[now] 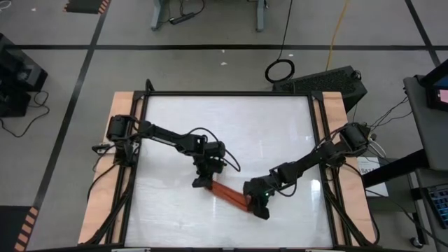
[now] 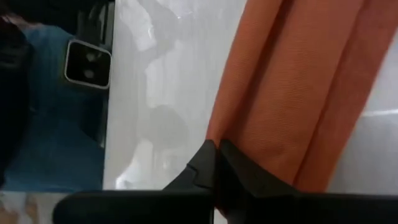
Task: Roll towel
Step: Roll the orange towel
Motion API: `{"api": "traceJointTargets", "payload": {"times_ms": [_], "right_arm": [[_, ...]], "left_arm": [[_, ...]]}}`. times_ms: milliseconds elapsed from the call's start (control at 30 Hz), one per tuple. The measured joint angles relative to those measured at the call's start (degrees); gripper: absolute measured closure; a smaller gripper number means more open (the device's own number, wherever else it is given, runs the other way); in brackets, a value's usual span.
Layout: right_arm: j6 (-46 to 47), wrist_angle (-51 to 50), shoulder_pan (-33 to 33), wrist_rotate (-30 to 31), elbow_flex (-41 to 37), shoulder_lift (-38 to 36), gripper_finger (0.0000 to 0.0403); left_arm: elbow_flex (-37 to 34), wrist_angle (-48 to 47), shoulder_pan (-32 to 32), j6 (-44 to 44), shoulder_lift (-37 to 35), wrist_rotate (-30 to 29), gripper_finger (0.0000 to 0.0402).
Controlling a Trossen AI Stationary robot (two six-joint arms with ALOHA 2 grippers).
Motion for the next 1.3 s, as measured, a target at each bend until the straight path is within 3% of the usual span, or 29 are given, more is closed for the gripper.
{"api": "traceJointTargets", "payload": {"times_ms": [467,667,967,1300], "right_arm": [[14.08,1.11,-6.76,-4.42,-6.22,-10.29,0.0402],[19.79,4.92,-9.88,-9.40,-11.29,-9.88,0.0402],[22.52,7.02,-11.60,-8.80,-15.86,-9.49,0.0402],[22.55,4.07,-11.42,-5.13,-17.27,-9.68,0.0377]], "left_arm": [[0.09,-5.23,3.27,-8.42,0.38,0.96,0.0381],[0.24,-4.11,3.80,-10.38,2.73,0.68,0.0381],[0.28,-3.41,4.11,-12.20,6.89,1.24,0.0380],[0.49,-4.35,4.10,-11.43,7.15,-1.25,0.0336]]}}
